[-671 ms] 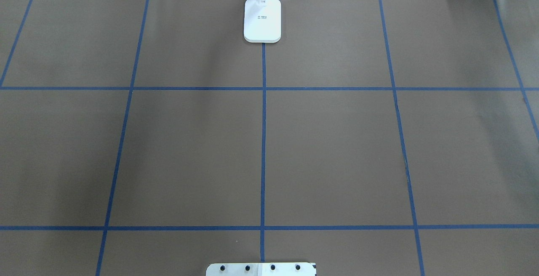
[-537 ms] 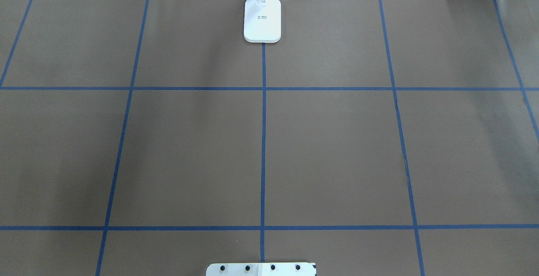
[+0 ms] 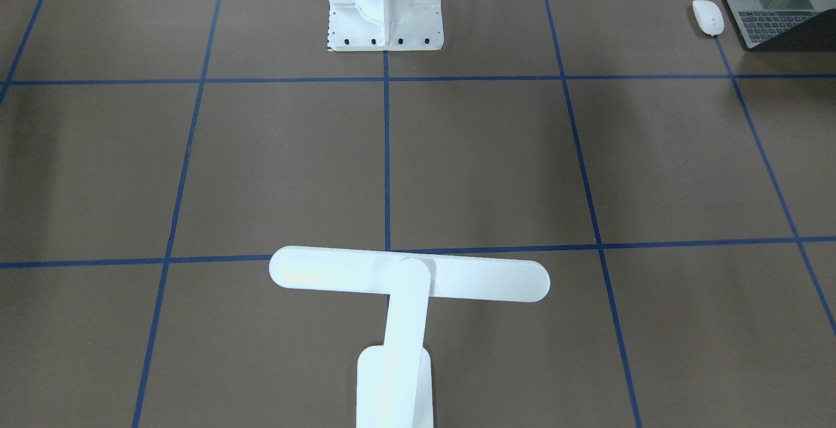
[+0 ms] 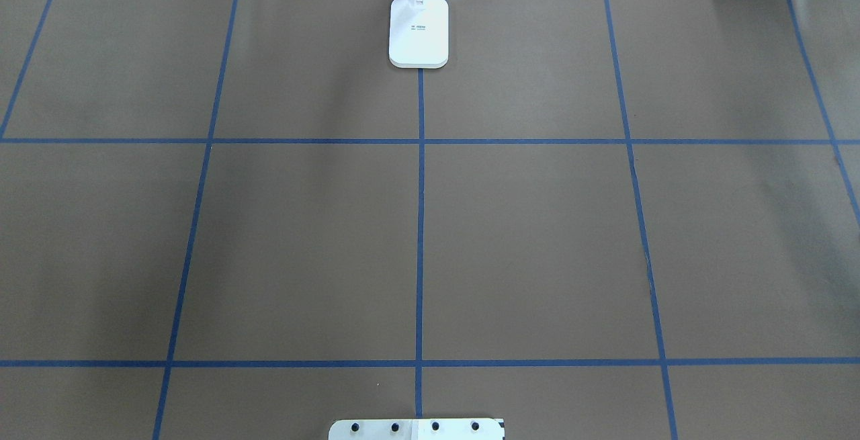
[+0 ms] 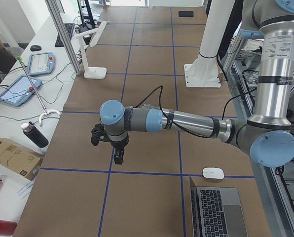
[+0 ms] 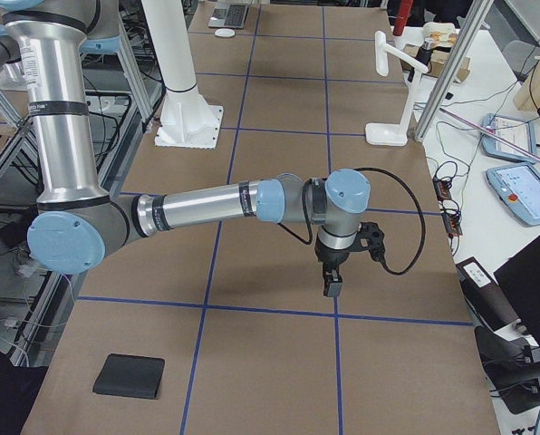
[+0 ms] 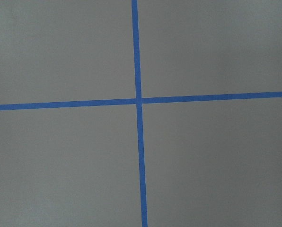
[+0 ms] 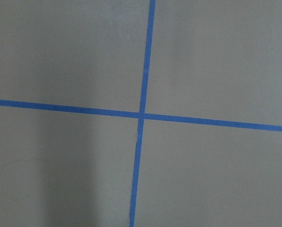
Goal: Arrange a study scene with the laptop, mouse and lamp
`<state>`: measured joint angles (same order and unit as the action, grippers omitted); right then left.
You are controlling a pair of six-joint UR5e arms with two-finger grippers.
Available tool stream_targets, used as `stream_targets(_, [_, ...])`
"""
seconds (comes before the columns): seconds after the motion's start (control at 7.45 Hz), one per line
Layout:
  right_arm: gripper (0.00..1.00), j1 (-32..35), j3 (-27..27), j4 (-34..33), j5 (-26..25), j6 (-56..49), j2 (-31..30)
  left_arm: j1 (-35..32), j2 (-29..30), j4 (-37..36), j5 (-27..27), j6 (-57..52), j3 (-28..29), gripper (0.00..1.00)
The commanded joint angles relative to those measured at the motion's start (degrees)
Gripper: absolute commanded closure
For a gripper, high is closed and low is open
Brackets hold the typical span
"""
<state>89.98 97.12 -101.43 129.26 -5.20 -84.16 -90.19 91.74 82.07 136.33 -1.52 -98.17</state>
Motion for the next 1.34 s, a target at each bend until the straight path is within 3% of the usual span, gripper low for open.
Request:
stream_targets(0.0, [0.00, -0.07, 1.06, -0.08, 0.02, 0.10, 0.14, -0.25, -0.42, -0.06, 0.16, 0.20, -0.18, 0.00])
stream_targets(0.4, [0.00, -0.07, 0.62, -0.08, 0.02, 0.10, -0.39, -0.51, -0.95, -0.24, -0.98, 2.03, 2.72, 0.00])
stream_targets(1.21, [0.00, 0.10, 0.88, -0.08, 0.72, 0.01, -1.27, -17.89, -12.90, -0.59, -1.06, 3.10, 0.62, 0.00])
